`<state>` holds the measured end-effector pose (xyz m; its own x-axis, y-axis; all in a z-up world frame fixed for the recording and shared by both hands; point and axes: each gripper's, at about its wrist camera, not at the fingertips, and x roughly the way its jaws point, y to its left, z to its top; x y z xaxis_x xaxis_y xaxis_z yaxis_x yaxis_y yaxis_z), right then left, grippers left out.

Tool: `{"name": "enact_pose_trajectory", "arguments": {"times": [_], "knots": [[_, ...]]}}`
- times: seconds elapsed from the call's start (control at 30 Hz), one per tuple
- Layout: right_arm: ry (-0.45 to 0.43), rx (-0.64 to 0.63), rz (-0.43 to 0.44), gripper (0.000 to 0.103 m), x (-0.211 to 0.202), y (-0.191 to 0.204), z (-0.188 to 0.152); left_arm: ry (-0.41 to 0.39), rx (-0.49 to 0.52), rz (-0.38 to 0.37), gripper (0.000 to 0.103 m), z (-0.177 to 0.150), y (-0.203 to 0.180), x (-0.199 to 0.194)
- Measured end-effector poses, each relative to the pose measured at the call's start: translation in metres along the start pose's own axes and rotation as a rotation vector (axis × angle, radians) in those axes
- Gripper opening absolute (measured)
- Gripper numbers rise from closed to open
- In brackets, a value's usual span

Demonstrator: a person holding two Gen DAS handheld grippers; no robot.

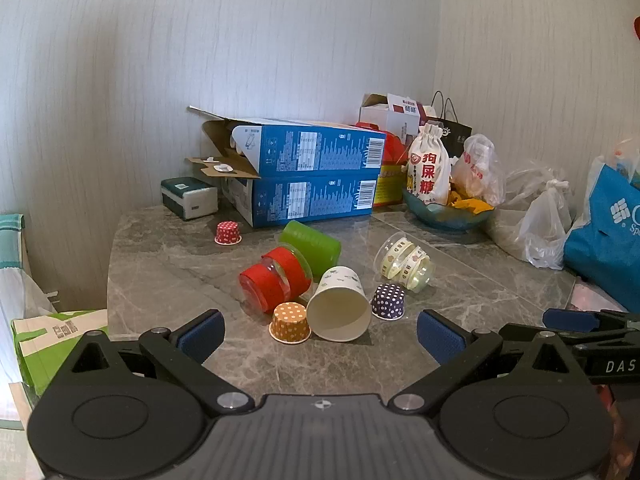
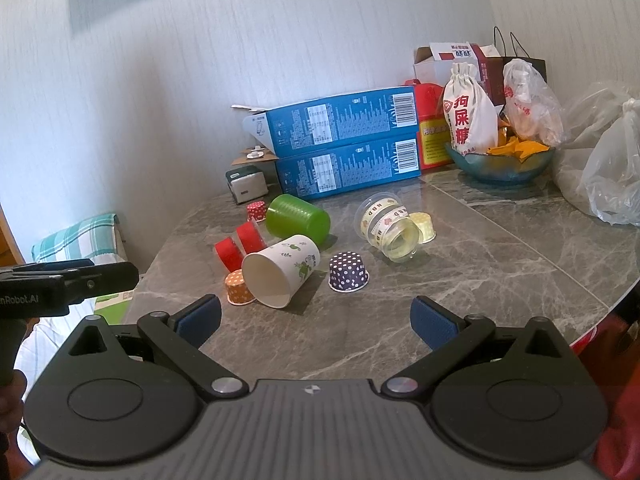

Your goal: Flip cup upright

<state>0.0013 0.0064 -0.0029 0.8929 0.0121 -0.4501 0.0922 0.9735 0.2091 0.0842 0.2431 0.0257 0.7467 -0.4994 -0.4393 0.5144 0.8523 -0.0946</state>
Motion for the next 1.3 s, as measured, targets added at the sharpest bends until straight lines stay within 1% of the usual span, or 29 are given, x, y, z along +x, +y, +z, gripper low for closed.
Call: {"name": "enact_pose_trajectory", "arguments": {"times": [1.3], "knots": [[0.019,0.023,0.004,0.102,0.0018,-0.0046,-0.0002,0.008,-0.005,-0.003,0.103,-0.0041,-0.0028,-0.001]]}}
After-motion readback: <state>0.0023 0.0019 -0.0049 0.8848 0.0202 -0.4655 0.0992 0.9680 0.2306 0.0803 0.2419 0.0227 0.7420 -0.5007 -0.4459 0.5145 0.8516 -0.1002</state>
